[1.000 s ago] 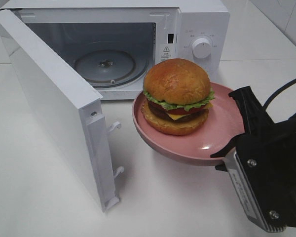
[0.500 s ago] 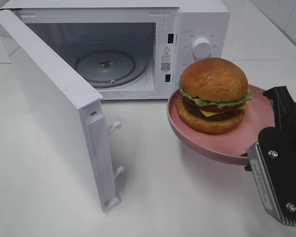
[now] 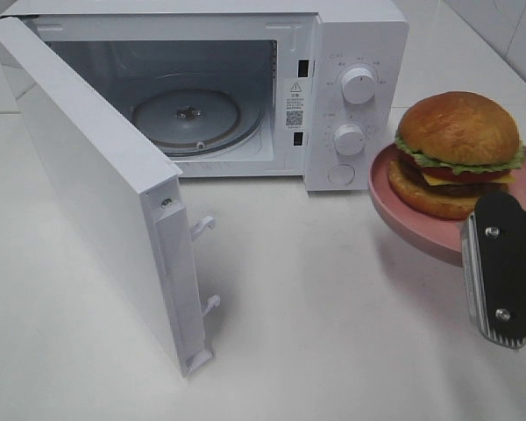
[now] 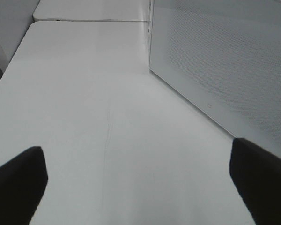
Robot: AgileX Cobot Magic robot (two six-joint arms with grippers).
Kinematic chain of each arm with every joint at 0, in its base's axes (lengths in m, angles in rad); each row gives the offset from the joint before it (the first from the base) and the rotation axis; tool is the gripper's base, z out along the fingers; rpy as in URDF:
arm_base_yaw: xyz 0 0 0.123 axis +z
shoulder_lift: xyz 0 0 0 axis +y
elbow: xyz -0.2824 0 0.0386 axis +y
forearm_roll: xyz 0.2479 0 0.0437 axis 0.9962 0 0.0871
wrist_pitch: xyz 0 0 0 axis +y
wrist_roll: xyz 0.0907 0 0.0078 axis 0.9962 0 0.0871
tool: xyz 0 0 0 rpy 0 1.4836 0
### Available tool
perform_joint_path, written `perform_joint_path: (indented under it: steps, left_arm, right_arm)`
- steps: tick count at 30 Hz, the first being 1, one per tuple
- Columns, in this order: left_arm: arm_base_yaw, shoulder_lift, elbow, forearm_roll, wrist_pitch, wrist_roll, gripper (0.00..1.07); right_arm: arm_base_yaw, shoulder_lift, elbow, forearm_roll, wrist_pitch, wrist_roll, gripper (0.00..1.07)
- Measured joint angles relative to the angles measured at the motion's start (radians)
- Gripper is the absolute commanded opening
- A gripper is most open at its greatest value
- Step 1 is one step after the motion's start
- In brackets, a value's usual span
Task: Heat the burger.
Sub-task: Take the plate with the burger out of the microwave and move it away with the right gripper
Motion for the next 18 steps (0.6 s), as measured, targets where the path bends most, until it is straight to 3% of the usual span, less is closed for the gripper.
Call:
perform_joint_path:
  steps: [9,18]
  left_arm:
    - [0.000,0.000,0.000,0.000,0.000,0.000,0.98]
    - [0.000,0.000,0.000,0.000,0.000,0.000,0.98]
  right_arm:
    - [0.000,0.000,0.000,-0.117,0.109,0.307,0.01]
    - [0.000,-0.008,0.000,-0.144,0.204,0.477,0.02]
